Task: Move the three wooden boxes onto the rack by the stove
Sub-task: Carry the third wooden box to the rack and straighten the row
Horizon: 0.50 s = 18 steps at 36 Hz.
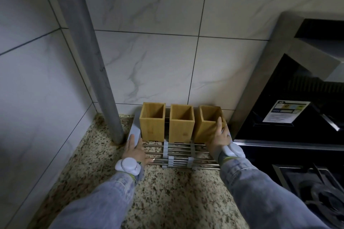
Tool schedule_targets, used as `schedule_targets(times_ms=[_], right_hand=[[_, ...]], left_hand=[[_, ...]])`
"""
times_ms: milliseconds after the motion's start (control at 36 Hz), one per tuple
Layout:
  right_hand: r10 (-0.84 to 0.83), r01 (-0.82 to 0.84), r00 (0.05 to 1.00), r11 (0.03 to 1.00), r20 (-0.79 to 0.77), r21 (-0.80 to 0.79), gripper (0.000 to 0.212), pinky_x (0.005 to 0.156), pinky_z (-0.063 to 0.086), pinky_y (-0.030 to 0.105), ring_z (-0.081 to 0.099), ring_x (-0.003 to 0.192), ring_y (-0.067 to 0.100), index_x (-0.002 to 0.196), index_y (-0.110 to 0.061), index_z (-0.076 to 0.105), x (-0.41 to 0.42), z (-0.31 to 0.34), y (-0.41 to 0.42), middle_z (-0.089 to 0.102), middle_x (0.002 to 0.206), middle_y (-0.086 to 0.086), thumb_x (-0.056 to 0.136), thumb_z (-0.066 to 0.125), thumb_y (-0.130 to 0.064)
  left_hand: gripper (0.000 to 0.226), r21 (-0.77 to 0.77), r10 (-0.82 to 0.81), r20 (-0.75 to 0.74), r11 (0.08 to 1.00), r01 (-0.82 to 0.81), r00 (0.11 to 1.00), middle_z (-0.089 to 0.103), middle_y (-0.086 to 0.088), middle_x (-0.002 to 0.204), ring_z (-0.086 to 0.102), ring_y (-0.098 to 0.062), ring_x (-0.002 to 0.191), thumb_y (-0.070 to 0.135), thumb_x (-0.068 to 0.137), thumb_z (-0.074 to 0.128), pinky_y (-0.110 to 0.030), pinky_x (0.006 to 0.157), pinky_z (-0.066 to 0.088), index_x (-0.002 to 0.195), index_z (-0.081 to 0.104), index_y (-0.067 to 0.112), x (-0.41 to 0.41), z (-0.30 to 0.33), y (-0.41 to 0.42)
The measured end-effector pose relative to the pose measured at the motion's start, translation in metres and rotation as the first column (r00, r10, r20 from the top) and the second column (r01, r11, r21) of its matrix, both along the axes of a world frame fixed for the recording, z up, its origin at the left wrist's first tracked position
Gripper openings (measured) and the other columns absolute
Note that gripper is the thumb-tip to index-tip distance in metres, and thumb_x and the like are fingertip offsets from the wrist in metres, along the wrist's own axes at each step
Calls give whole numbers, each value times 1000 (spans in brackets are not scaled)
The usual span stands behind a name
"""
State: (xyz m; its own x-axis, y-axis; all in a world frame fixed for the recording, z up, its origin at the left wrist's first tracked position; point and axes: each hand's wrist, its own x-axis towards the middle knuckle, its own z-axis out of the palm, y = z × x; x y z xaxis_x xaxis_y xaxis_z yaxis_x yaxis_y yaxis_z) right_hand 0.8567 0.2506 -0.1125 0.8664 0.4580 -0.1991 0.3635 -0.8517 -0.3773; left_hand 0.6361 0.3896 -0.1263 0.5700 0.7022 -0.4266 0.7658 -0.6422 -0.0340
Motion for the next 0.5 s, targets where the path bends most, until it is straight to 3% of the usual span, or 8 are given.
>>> schedule_targets(times_ms=[500], right_hand=[[57, -57, 998, 998, -4, 5, 106, 115, 26, 56, 31, 138, 38, 150, -29, -16, -18, -4, 12, 5, 158, 13, 84, 66, -12]], left_hand=[[57, -6, 20, 16, 1000, -20, 1000, -3, -5, 164, -16, -35, 149, 58, 95, 37, -43, 126, -3, 119, 67, 17, -29, 1, 5]])
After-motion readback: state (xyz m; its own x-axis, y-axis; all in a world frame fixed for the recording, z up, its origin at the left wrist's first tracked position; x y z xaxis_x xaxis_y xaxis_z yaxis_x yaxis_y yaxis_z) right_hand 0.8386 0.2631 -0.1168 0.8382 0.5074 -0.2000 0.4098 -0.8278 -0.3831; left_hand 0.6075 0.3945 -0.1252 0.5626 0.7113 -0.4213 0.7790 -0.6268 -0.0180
